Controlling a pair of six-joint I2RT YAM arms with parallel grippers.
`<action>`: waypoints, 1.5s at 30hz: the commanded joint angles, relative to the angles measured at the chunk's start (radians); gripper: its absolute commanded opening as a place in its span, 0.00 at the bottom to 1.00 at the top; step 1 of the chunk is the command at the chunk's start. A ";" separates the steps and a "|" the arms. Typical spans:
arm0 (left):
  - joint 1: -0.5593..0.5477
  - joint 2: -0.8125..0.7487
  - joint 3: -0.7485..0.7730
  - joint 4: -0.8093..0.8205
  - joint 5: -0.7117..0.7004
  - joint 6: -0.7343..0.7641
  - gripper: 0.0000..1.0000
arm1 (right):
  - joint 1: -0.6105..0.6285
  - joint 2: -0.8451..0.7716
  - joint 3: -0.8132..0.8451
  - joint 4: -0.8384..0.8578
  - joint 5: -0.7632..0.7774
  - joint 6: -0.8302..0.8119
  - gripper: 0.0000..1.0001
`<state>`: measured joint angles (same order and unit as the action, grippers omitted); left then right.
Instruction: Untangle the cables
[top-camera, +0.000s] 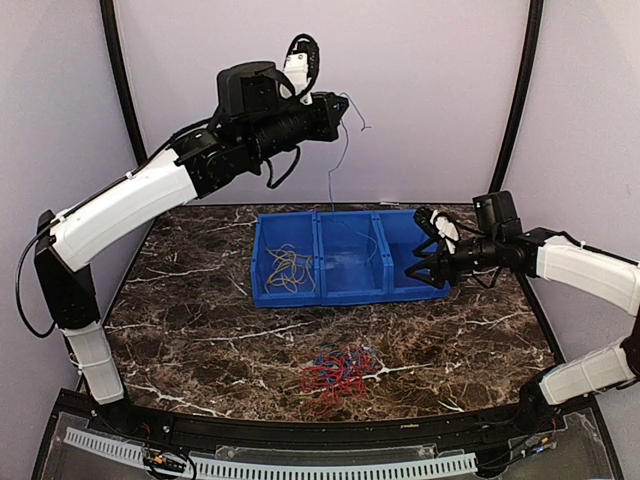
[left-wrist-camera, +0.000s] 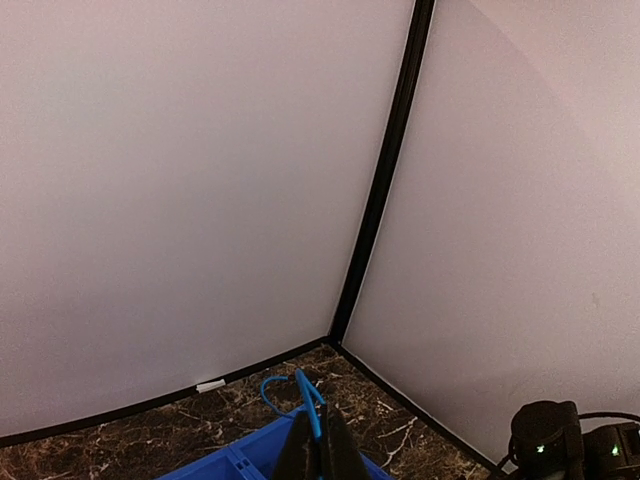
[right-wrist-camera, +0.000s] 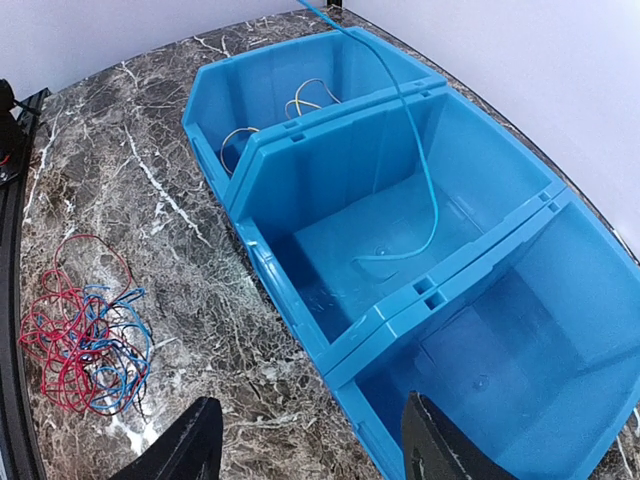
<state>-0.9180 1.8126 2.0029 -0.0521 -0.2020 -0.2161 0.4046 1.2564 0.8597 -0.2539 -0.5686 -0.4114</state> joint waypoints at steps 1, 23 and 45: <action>0.007 0.039 0.037 0.075 -0.023 0.045 0.00 | -0.004 -0.008 -0.012 0.025 -0.030 -0.020 0.63; 0.053 0.165 -0.177 0.020 0.021 -0.014 0.00 | -0.005 0.009 -0.016 0.009 -0.028 -0.053 0.63; 0.087 0.258 -0.237 -0.070 0.115 -0.121 0.03 | -0.004 0.028 -0.011 -0.007 -0.035 -0.066 0.63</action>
<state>-0.8490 2.0686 1.7771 -0.0746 -0.1516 -0.3126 0.4046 1.2804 0.8513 -0.2642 -0.5877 -0.4702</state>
